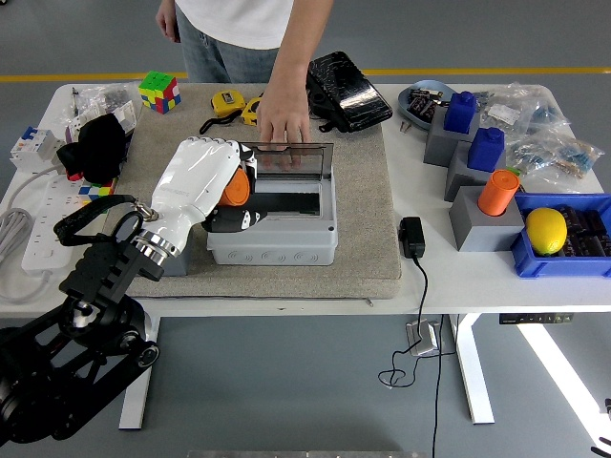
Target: Fetch the battery,place it into the box,close the lid of the box
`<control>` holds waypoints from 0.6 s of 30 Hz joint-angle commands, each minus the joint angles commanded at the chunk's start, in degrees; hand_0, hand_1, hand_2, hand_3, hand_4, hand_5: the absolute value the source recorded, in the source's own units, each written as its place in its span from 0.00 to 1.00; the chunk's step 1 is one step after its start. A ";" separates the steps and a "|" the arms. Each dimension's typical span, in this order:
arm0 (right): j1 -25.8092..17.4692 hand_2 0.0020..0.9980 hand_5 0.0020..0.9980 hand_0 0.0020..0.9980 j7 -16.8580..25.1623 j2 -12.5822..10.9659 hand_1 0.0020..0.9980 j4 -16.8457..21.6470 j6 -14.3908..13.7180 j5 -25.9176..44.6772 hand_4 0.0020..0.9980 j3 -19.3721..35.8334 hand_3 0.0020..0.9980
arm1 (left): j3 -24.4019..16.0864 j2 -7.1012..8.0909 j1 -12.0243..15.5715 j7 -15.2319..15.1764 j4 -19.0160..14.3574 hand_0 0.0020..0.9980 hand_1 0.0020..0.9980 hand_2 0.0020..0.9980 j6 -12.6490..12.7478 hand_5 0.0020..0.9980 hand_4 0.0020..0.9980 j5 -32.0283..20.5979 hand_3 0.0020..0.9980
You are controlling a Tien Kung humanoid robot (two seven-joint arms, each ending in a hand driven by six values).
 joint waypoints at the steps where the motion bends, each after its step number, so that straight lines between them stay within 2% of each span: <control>1: 0.01 0.73 1.00 0.82 -0.01 0.02 0.76 0.00 0.00 -0.11 1.00 0.10 0.79 | 0.33 -0.34 -0.19 -0.02 0.86 0.03 0.01 0.04 0.12 0.07 0.80 0.00 0.03; 10: 0.22 0.73 1.00 0.81 -0.07 0.03 0.75 0.00 0.04 -1.01 1.00 0.63 0.79 | 1.82 -5.11 -4.24 0.79 9.76 0.03 0.01 0.04 0.40 0.07 0.81 0.00 0.03; 18: 0.30 0.73 1.00 0.81 -0.28 -0.04 0.75 0.00 0.00 -1.75 1.00 1.15 0.79 | 3.00 -8.02 -7.27 1.54 12.74 0.03 0.01 0.04 0.24 0.06 0.81 0.00 0.03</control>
